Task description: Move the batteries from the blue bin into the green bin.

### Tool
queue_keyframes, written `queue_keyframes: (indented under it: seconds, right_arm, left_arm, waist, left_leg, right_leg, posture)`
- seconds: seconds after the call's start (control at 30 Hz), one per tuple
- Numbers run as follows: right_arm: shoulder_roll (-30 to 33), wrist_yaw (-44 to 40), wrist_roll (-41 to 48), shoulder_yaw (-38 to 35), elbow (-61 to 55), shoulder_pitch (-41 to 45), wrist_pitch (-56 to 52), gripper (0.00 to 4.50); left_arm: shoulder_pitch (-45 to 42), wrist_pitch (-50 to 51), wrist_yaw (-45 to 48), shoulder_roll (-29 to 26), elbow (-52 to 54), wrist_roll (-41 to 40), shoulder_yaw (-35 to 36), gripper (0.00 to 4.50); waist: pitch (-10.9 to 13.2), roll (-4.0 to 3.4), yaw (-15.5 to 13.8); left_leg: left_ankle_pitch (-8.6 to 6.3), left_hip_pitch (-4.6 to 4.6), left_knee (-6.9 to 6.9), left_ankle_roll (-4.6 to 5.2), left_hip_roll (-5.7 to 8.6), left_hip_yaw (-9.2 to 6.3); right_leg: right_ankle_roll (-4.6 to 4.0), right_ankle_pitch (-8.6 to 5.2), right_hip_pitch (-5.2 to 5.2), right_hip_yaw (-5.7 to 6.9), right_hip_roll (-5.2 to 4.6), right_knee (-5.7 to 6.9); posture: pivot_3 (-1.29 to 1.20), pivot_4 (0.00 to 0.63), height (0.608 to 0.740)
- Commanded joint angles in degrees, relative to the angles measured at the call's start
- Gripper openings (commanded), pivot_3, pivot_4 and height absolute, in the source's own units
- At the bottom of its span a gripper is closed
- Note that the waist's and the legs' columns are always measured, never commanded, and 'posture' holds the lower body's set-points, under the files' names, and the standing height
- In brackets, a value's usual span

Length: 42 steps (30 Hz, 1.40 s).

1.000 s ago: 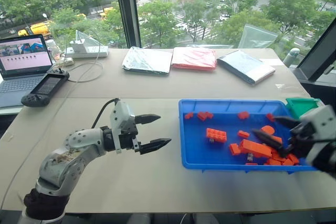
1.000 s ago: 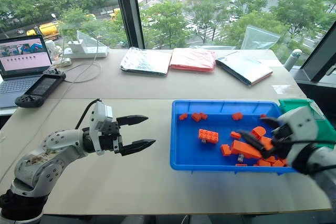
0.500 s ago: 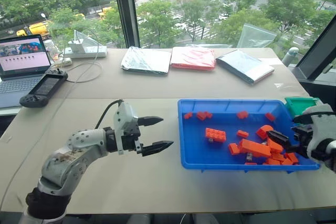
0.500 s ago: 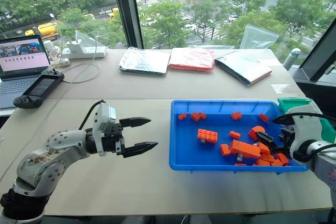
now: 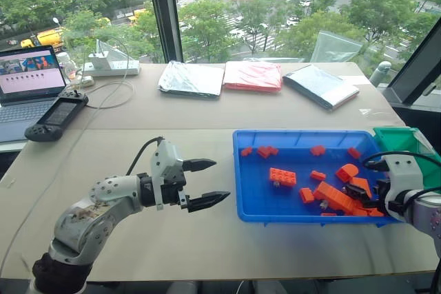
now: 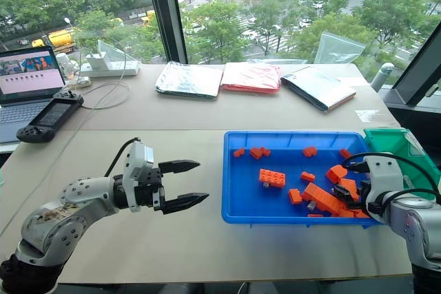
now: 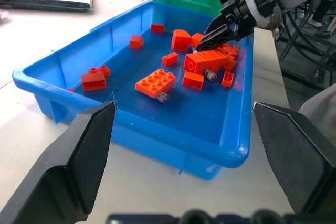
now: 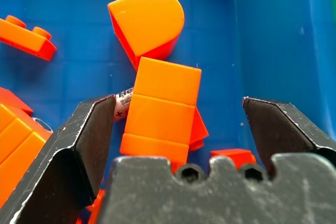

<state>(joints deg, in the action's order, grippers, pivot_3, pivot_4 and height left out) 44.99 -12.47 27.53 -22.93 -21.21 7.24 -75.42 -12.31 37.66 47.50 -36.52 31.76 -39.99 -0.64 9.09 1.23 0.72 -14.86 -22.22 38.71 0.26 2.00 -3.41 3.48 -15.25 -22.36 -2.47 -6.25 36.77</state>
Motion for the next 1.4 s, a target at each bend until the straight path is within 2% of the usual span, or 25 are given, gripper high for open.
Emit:
queue_keyframes:
  seconds: [0.03, 0.07, 0.3, 0.63, 0.77, 1.1, 1.17, 1.23, 1.37, 1.4]
  right_arm:
    - [0.6, -0.8, -1.8, 0.4, 0.9, 0.9, 1.9, 3.95]
    - [0.6, -1.0, -2.0, 0.7, 1.2, 1.0, 2.1, 3.76]
    - [0.9, -2.4, -3.6, 1.4, 2.0, 0.7, 3.7, 1.48]
    - [3.9, -4.6, -3.4, -3.0, -1.4, 2.1, 1.6, 1.47]
    - [4.2, -5.7, -0.9, -4.6, -1.3, 10.8, 0.2, 1.47]
    - [-0.7, -7.4, -5.4, 10.4, 12.4, 24.5, 10.7, 1.47]
    - [-1.2, -8.5, -6.3, 12.7, 14.2, 25.6, 13.6, 2.49]
    - [-2.3, -9.3, -5.8, 12.7, 14.7, 27.0, 16.0, 3.02]
    - [-2.4, -10.6, -5.9, 12.8, 14.9, 28.1, 16.8, 4.46]
    - [-1.7, -11.0, -6.0, 12.6, 14.3, 27.6, 16.1, 4.46]
  left_arm:
    - [0.7, -0.8, -0.5, 0.2, 1.8, -0.5, 0.7, 4.5]
    - [0.8, -0.9, -0.6, 0.2, 1.8, -0.4, 0.6, 4.5]
    - [0.8, -1.2, -0.7, 0.3, 1.5, -0.3, 0.6, 4.5]
    - [0.8, -1.9, 0.0, 0.4, 0.6, 0.4, 0.2, 4.5]
    - [0.7, -1.7, -0.3, 0.7, 0.8, 0.4, -0.1, 4.5]
    - [0.2, -1.2, -1.0, 0.7, 1.5, 0.7, -0.1, 4.5]
    - [0.5, -1.2, -1.2, 0.6, 1.8, 0.6, 0.0, 4.5]
    - [0.6, -1.1, -1.5, 0.8, 2.0, 0.4, 0.2, 4.5]
    - [0.7, -1.1, -1.9, 1.0, 2.1, 0.6, -0.3, 4.5]
    - [0.6, -0.9, -2.0, 1.0, 2.2, 0.5, -0.4, 4.5]
  waist:
    - [0.0, 0.0, 0.0]
    - [0.0, -0.01, 0.0]
    - [0.0, -0.02, -0.1]
    - [0.1, -0.08, 0.0]
    - [0.1, -0.15, 0.3]
    - [0.1, -0.15, 0.0]
    - [0.1, -0.15, 0.0]
    - [0.1, -0.15, 0.0]
    - [0.1, -0.15, 0.1]
    - [0.1, -0.15, 0.1]
  left_leg:
    - [0.0, 0.0, 0.0, 0.0, 0.0, 0.0]
    - [0.0, -0.01, 0.0, 0.0, 0.01, 0.01]
    - [0.0, -0.01, 0.01, 0.0, 0.01, 0.0]
    - [0.0, -0.01, 0.0, 0.0, 0.01, 0.01]
    - [0.0, -0.01, 0.01, 0.0, 0.0, 0.06]
    - [0.0, -0.07, 0.0, 0.0, -0.01, 0.06]
    - [0.0, -0.13, 0.0, 0.0, 0.03, 0.07]
    - [0.0, -0.17, 0.0, 0.0, 0.03, 0.07]
    - [0.0, -0.31, -0.01, 0.0, 0.02, 0.08]
    - [0.0, -0.35, -0.01, 0.0, 0.02, 0.09]
  right_leg:
    - [0.0, 0.0, 0.0, 0.0, 0.0, 0.0]
    - [0.0, 0.0, 0.0, -0.01, 0.0, 0.0]
    - [0.0, 0.0, 0.01, 0.01, 0.0, -0.01]
    - [0.0, 0.0, 0.0, 0.0, -0.01, -0.01]
    - [0.0, 0.0, -0.01, -0.04, 0.0, -0.02]
    - [0.0, 0.0, -0.08, -0.04, 0.01, -0.01]
    - [-0.01, 0.0, -0.18, -0.04, -0.02, 0.0]
    - [-0.01, 0.0, -0.23, -0.04, -0.03, 0.0]
    - [-0.01, 0.01, -0.47, -0.08, -0.03, 0.11]
    - [-0.01, 0.01, -0.54, -0.09, -0.03, 0.12]
  posture:
    - [0.0, 0.15, 0.74]
    - [0.0, 0.15, 0.74]
    - [0.0, 0.15, 0.74]
    - [0.0, 0.15, 0.74]
    - [0.0, 0.15, 0.74]
    - [0.0, 0.15, 0.74]
    - [0.0, 0.15, 0.74]
    - [0.0, 0.15, 0.74]
    - [0.0, 0.15, 0.74]
    - [0.0, 0.15, 0.74]
